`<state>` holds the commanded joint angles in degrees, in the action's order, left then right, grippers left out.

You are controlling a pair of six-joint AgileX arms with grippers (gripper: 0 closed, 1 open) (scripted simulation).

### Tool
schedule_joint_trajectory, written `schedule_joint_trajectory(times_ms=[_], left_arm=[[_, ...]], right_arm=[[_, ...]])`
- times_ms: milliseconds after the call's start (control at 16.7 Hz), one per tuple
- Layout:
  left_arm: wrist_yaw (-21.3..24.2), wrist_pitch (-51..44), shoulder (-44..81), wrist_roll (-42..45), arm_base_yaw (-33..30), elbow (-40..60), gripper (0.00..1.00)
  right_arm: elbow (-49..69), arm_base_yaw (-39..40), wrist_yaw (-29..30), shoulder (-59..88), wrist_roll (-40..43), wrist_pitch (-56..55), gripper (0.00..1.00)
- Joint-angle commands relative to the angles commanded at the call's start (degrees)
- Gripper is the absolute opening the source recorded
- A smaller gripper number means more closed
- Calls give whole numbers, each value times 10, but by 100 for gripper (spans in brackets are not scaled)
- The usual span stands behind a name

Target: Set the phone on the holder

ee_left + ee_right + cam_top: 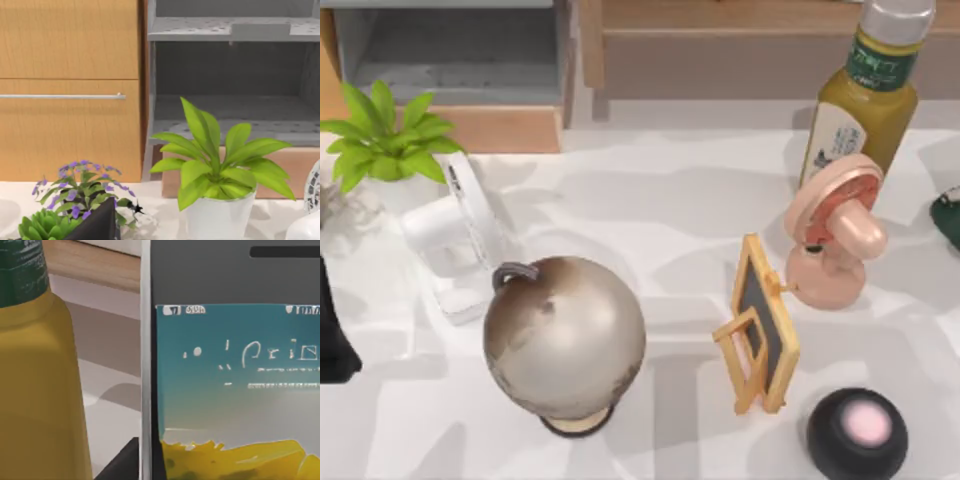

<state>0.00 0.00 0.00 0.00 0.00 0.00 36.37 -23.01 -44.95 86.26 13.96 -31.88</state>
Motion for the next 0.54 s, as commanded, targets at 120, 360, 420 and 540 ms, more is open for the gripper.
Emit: schedule_joint_trajectory(times_ms=[120,360,420,540], left_arm=[[0,0,0,0,0,0,100],[0,0,0,0,0,0,100],[0,0,0,0,0,0,100],[0,0,0,0,0,0,100]], right_arm=[[0,0,0,0,0,0,90],[0,0,0,0,0,0,100],[0,0,0,0,0,0,100],[0,0,0,0,0,0,100]])
